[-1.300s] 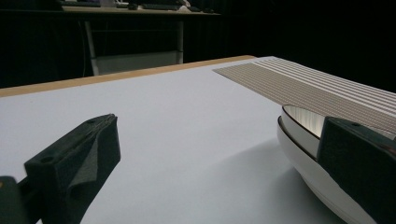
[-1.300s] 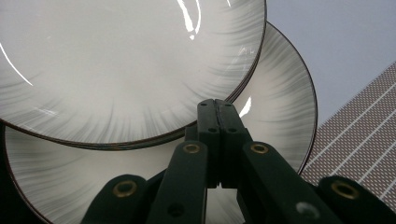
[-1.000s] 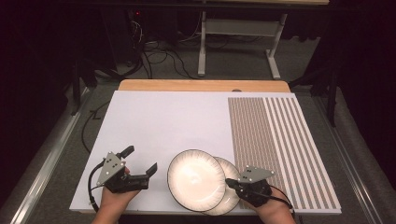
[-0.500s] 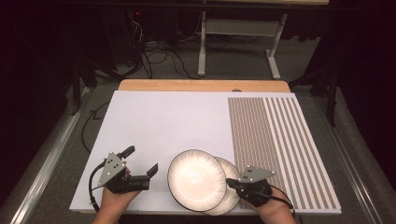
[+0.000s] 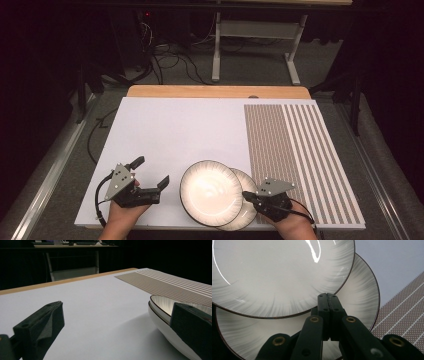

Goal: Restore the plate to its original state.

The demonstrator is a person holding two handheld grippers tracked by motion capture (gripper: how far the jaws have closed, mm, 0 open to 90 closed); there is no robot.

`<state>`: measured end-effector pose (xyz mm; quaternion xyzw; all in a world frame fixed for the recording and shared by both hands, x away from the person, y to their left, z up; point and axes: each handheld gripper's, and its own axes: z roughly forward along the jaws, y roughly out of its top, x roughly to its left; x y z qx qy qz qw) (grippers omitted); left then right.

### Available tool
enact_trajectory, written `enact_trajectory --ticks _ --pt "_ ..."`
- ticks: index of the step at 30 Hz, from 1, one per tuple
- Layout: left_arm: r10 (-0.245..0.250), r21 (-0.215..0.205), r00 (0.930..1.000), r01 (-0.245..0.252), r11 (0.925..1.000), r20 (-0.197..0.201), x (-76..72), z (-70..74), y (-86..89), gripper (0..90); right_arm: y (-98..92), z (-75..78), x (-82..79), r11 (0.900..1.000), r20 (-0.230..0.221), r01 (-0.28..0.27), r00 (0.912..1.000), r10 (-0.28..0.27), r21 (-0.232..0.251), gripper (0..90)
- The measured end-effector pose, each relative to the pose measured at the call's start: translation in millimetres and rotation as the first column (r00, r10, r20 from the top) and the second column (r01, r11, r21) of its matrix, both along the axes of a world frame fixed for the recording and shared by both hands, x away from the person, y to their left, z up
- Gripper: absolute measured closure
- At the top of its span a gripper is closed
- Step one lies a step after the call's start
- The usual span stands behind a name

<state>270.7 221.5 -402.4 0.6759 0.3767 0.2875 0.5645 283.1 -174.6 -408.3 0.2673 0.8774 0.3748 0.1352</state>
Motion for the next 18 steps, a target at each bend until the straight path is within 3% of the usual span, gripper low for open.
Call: enact_trajectory --ticks 18 --pt "-0.005 -0.001 1.0000 0.005 1.0000 -0.005 -0.2 0.1 0.3 0.2 -2.6 1.7 0.2 1.000 0.002 0.007 1.0000 -0.007 0.002 90.0"
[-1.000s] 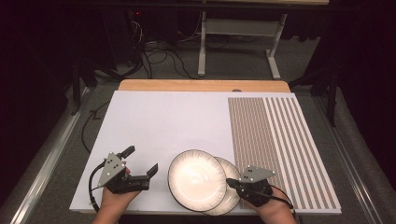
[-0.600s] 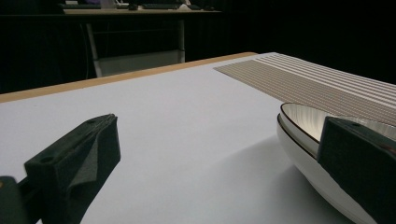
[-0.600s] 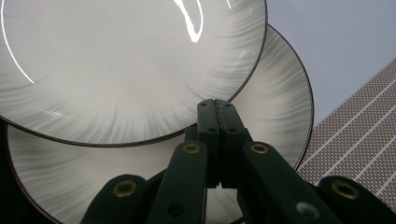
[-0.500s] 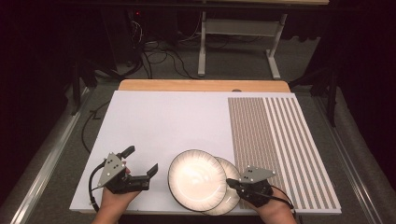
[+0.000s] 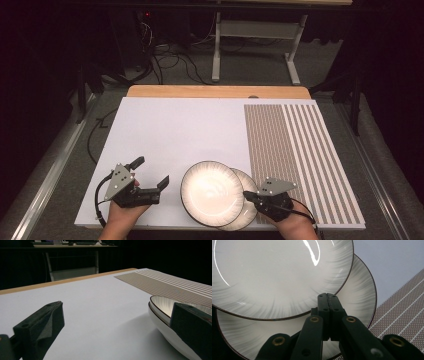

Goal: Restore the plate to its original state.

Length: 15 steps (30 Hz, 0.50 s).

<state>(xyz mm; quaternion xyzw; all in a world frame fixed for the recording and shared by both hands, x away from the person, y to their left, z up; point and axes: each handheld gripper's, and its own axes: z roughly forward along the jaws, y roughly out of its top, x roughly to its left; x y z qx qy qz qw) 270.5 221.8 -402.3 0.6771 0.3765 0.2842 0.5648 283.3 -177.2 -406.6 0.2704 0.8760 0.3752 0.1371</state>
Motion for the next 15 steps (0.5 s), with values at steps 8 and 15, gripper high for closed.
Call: enact_trajectory --ticks 8,15 --pt "0.000 0.000 1.0000 0.000 1.0000 -0.001 0.2 -0.2 -0.2 0.2 -3.2 1.7 -0.3 1.000 0.000 0.011 0.9999 -0.011 0.006 90.0" --pt "0.000 -0.001 1.0000 0.000 1.0000 0.000 -0.2 0.1 -0.4 0.2 -5.1 2.8 -0.5 1.000 0.010 0.011 0.9999 -0.012 0.008 90.0"
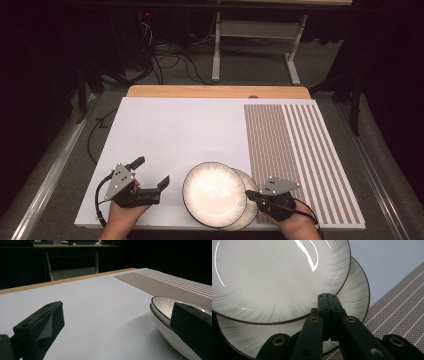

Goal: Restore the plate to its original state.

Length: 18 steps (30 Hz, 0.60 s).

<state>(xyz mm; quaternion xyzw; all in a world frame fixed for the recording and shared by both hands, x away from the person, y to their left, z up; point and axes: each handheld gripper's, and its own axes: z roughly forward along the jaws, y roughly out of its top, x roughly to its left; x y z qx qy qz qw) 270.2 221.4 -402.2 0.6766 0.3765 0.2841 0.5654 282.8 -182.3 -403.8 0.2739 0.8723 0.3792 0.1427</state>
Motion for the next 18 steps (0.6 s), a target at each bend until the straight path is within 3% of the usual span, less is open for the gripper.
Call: enact_trajectory --ticks 18 --pt "-0.002 0.000 1.0000 0.002 1.0000 -0.003 0.3 -0.2 0.4 0.2 -10.7 5.4 1.8 0.999 0.019 0.035 0.9992 -0.035 0.003 90.0"
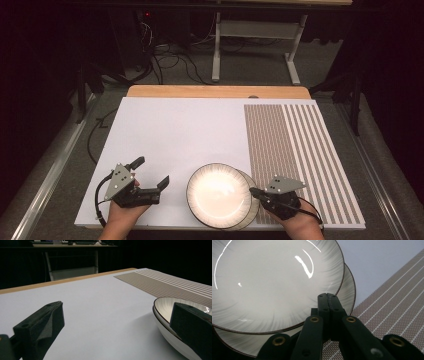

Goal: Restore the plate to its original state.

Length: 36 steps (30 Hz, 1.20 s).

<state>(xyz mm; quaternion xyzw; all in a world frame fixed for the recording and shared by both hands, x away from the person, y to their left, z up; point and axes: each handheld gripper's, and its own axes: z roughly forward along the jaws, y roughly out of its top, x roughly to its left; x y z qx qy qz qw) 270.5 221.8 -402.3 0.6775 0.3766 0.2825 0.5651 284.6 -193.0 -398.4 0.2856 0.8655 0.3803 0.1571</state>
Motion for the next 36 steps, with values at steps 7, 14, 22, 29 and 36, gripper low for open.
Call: enact_trajectory --ticks 7,14,22,29,36 --pt "-0.003 0.001 1.0000 0.003 1.0000 -0.004 0.4 -0.5 -0.8 0.2 -7.2 1.6 1.3 1.000 0.002 0.020 0.9998 -0.020 0.010 90.0" --pt "-0.005 0.001 1.0000 0.005 1.0000 -0.006 0.6 -0.9 -0.7 0.2 -11.5 3.3 1.7 0.999 0.005 0.033 0.9994 -0.033 0.013 90.0" --pt "-0.006 0.007 1.0000 0.006 1.0000 -0.007 0.6 -0.8 -1.2 0.2 -17.8 6.0 2.5 0.998 0.004 0.058 0.9983 -0.058 0.032 90.0" --pt "0.000 0.013 1.0000 0.000 0.9999 -0.010 0.9 -0.6 -0.4 0.2 -28.9 12.1 6.4 0.994 0.037 0.090 0.9950 -0.093 0.064 90.0" --pt "0.005 0.019 0.9998 -0.005 0.9998 -0.021 1.9 -1.6 -0.2 0.2 -49.9 18.3 10.3 0.971 0.061 0.191 0.9776 -0.201 0.145 81.4"
